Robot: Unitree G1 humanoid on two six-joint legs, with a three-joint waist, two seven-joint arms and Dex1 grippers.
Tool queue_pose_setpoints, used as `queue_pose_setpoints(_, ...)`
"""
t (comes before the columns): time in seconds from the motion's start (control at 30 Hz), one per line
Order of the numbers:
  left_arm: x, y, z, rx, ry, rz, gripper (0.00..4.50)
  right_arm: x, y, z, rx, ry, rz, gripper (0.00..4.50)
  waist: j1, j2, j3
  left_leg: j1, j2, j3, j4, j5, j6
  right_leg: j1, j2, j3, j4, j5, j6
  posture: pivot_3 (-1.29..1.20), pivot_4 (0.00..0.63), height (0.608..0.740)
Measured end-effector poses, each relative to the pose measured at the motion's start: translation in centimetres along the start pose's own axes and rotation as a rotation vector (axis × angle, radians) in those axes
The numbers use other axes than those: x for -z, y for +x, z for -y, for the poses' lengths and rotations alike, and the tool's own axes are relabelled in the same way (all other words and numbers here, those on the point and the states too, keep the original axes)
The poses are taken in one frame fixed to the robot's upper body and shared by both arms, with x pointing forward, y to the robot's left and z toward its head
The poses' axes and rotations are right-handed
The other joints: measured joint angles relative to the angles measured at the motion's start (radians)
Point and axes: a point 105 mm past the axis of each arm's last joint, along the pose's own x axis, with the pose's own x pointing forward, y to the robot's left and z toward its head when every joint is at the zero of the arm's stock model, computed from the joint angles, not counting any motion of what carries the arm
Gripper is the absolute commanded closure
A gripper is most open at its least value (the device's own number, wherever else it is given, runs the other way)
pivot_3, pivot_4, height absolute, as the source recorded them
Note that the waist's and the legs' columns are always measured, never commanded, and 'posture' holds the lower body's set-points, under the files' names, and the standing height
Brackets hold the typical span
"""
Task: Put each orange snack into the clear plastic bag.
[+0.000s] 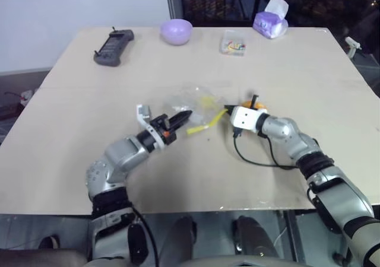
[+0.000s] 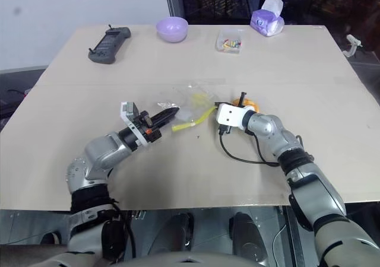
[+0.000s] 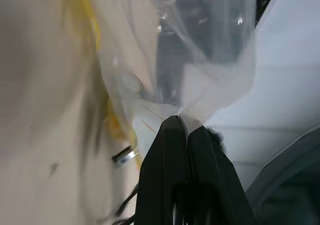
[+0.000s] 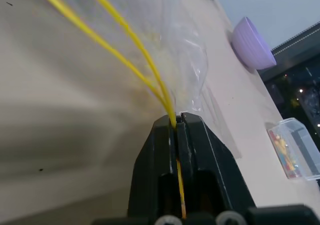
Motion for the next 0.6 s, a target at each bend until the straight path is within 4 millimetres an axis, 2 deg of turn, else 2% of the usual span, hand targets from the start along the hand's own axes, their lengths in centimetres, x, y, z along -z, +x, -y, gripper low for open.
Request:
queue_pose_setpoints(0.1,-0.5,-0.5,0.0,-0.017,0.088,0.008,2.81,-0.2,0.0,0.2,0.002,0.013,0.004,4.50,0.000,0.000,0.000,0.000,0.000,0.000,0.000,0.000,0.000,0.000,0.000,0.000,0.000,0.000,0.000,0.00,0.150,0.740)
queue_pose_setpoints(0.23,-1.7,-1.8,-0.1,-0.052,0.241,0.032,2.81,-0.9,0.3,0.8,0.026,0.034,0.016,4.50,-0.001,0.000,0.000,0.000,0.000,0.000,-0.002,0.000,0.000,-0.001,0.001,0.000,-0.001,0.000,0.000,0.00,0.150,0.740)
queue_pose_setpoints(0.27,-1.7,-2.8,1.3,0.005,0.343,0.016,2.81,-1.1,0.5,1.1,0.037,0.052,0.016,4.50,-0.001,0.000,0.000,0.000,0.000,0.000,-0.002,0.000,0.000,-0.001,0.001,0.000,-0.001,0.000,0.000,0.00,0.150,0.740)
queue_pose_setpoints(0.33,-1.5,-3.4,2.5,0.054,0.411,-0.006,2.81,-1.1,0.5,1.2,0.043,0.062,0.014,4.50,-0.002,0.000,0.001,0.000,0.001,0.000,-0.003,0.000,0.000,-0.001,0.001,0.000,-0.001,0.000,0.000,0.00,0.150,0.740)
queue_pose_setpoints(0.37,-0.9,-5.2,5.8,0.202,0.603,-0.069,2.81,-1.3,0.9,1.3,0.048,0.085,0.003,4.50,-0.002,0.000,0.001,0.000,0.001,0.001,-0.004,0.000,0.000,-0.002,0.001,0.000,-0.002,0.000,-0.001,0.00,0.150,0.740)
queue_pose_setpoints(0.4,-0.8,-5.8,7.5,0.259,0.698,-0.083,2.81,-1.2,1.0,1.5,0.055,0.085,-0.010,4.50,-0.002,0.000,0.001,0.000,0.001,0.001,-0.006,0.000,0.000,-0.002,0.001,0.000,-0.002,0.000,-0.001,0.00,0.150,0.740)
queue_pose_setpoints(0.47,-0.9,-6.1,8.9,0.296,0.794,-0.091,2.81,-1.3,1.3,1.9,0.070,0.073,-0.023,4.50,0.002,0.000,0.002,0.001,0.000,0.001,-0.007,0.000,0.000,-0.002,0.000,0.000,-0.003,0.000,-0.001,0.00,0.150,0.740)
queue_pose_setpoints(0.53,-0.4,-5.5,10.3,0.348,0.987,-0.115,2.81,-2.5,2.3,2.9,0.114,0.052,-0.024,4.50,0.003,0.000,0.002,0.001,0.000,0.001,-0.007,0.000,-0.001,-0.001,0.000,0.000,-0.003,0.000,-0.001,0.00,0.150,0.740)
queue_pose_setpoints(0.6,0.0,-5.0,10.2,0.348,1.032,-0.127,2.81,-3.0,2.7,3.1,0.122,0.058,-0.016,4.50,0.002,0.000,0.002,0.001,0.000,0.001,-0.007,0.000,-0.001,-0.001,0.000,0.000,-0.003,0.000,-0.001,0.00,0.150,0.740)
